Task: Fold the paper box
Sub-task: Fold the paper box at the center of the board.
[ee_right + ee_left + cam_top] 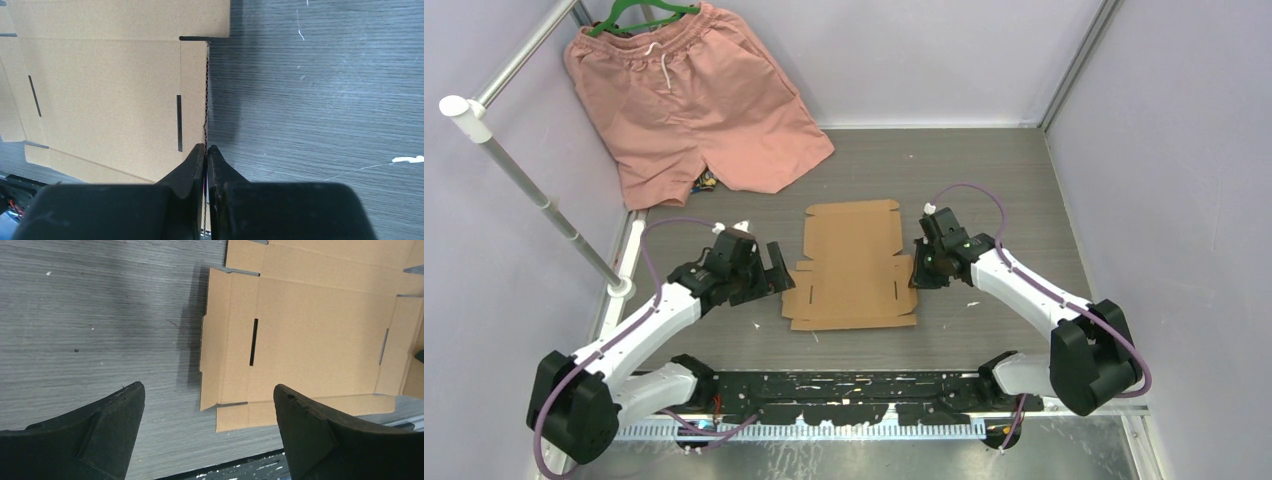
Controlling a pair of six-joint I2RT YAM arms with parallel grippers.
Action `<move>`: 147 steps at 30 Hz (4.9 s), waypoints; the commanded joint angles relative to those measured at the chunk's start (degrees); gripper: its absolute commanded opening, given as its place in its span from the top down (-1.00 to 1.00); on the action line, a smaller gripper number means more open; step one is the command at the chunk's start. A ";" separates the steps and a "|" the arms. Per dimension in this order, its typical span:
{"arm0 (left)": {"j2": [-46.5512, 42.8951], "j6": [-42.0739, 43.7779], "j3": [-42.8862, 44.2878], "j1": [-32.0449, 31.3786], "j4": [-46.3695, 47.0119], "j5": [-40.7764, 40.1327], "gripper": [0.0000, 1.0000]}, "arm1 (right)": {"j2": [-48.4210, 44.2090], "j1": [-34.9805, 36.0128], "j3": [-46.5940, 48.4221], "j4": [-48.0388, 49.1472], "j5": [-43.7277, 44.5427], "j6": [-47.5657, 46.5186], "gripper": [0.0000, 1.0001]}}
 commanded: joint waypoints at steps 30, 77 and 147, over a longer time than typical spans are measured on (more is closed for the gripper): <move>15.43 4.79 -2.07 1.24 18.49 7.81 -0.12 | 7.00 2.63 3.46 1.72 3.66 -2.50 0.81; 21.97 1.36 8.24 -12.76 17.00 -1.61 0.00 | 12.51 15.87 9.63 -0.64 17.23 -0.81 0.81; 18.82 9.81 5.39 9.86 20.00 9.82 -0.45 | 20.88 -10.50 23.33 7.90 -14.60 -12.78 0.13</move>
